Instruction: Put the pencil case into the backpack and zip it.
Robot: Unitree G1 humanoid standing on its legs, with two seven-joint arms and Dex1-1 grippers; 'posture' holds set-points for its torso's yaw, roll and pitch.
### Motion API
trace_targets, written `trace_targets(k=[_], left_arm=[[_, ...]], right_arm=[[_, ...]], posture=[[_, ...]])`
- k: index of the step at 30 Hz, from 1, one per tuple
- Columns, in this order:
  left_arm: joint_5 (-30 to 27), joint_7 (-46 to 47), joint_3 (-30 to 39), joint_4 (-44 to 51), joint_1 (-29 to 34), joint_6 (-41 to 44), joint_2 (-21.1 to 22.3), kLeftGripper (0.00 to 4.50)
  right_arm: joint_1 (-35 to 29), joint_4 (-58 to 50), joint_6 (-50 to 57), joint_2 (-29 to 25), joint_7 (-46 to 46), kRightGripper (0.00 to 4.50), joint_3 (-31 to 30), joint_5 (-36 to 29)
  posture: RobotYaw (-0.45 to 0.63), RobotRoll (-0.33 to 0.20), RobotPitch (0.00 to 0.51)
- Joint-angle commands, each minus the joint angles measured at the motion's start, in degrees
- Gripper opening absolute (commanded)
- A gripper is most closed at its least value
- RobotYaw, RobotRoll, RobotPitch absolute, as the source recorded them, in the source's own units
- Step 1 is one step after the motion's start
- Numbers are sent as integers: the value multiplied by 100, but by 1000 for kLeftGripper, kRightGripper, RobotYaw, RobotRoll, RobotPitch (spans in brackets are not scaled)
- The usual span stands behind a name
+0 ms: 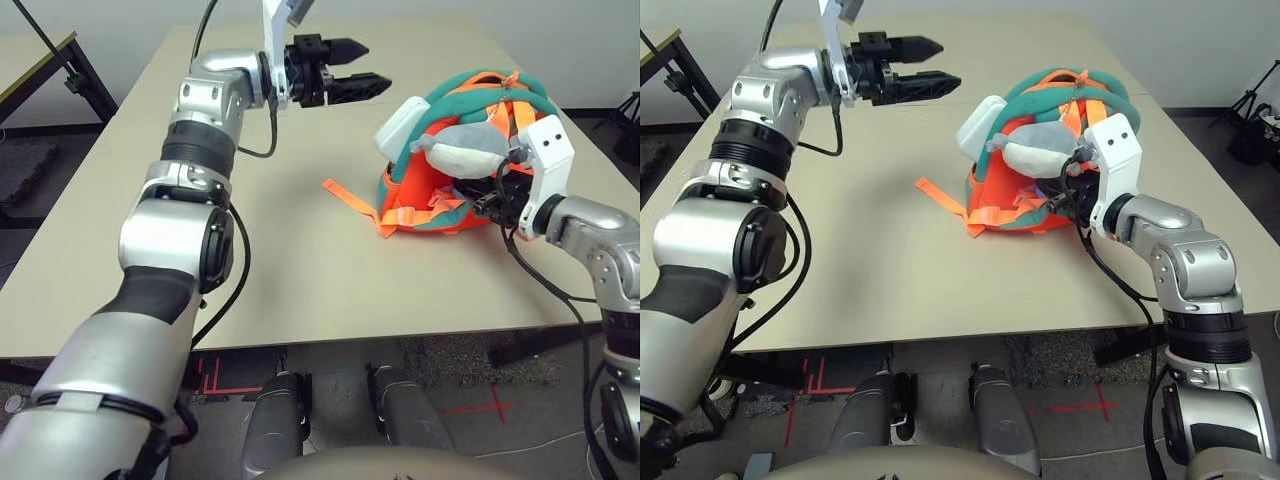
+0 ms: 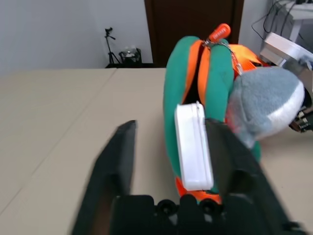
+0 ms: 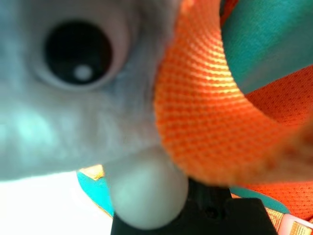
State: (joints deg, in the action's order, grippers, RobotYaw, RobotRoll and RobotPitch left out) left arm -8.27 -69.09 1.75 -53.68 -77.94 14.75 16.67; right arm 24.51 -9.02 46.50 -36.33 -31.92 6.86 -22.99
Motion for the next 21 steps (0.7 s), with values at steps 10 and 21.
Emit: trace_targets(k=[10,21], left_arm=[[-9,-1,-255,433,368,330,-42,0],[78,173,-343,-490,293,112,-554,0]], right_arm=[[-80,122,162,22,-35,242,-206,73],[-125,39,215,47,-3,242,-173,76]], posture=[[-195,0,89],[-211,0,93]])
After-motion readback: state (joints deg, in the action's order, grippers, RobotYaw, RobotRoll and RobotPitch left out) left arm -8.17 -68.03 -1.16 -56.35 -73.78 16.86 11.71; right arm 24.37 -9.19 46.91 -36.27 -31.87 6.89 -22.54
